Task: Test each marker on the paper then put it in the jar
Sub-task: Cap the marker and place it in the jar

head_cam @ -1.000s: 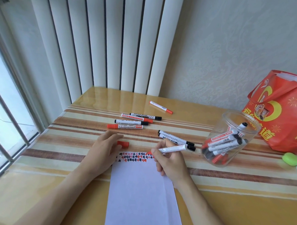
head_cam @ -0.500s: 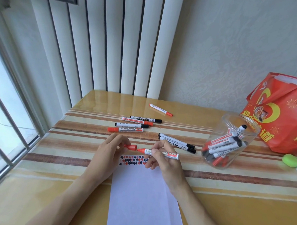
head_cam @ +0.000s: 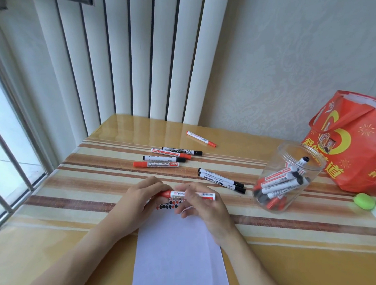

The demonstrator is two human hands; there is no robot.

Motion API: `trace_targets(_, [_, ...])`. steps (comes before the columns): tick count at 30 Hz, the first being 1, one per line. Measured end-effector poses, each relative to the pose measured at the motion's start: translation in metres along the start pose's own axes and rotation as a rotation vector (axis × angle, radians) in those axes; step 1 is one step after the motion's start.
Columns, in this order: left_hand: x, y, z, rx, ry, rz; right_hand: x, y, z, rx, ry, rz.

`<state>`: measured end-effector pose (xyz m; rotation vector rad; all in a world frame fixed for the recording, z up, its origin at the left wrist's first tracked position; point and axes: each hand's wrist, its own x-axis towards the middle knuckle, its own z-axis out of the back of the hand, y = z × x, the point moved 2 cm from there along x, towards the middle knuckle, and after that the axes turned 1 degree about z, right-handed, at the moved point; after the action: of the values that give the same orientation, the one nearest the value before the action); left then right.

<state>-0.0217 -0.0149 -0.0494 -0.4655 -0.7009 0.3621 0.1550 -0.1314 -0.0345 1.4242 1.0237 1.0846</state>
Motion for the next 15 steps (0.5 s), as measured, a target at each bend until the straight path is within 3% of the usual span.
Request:
trace_targets(3, [-0.002,0.001,0.005,0.076,-0.028,0.014,0.002,0.003,0.008,0.037,-0.105,-0.002])
trace_targets(6, [-0.001,-0.001,0.008,0.155,-0.035,-0.017,0.005,0.002,0.018,-0.119,-0.177,0.045])
trace_targets(10, [0.001,0.000,0.004,0.252,-0.008,-0.044,0.004,-0.003,0.017,-0.587,-0.097,0.249])
trace_targets(15, [-0.001,0.002,-0.007,0.187,0.013,0.004,0.003,-0.001,0.017,-0.707,-0.039,0.240])
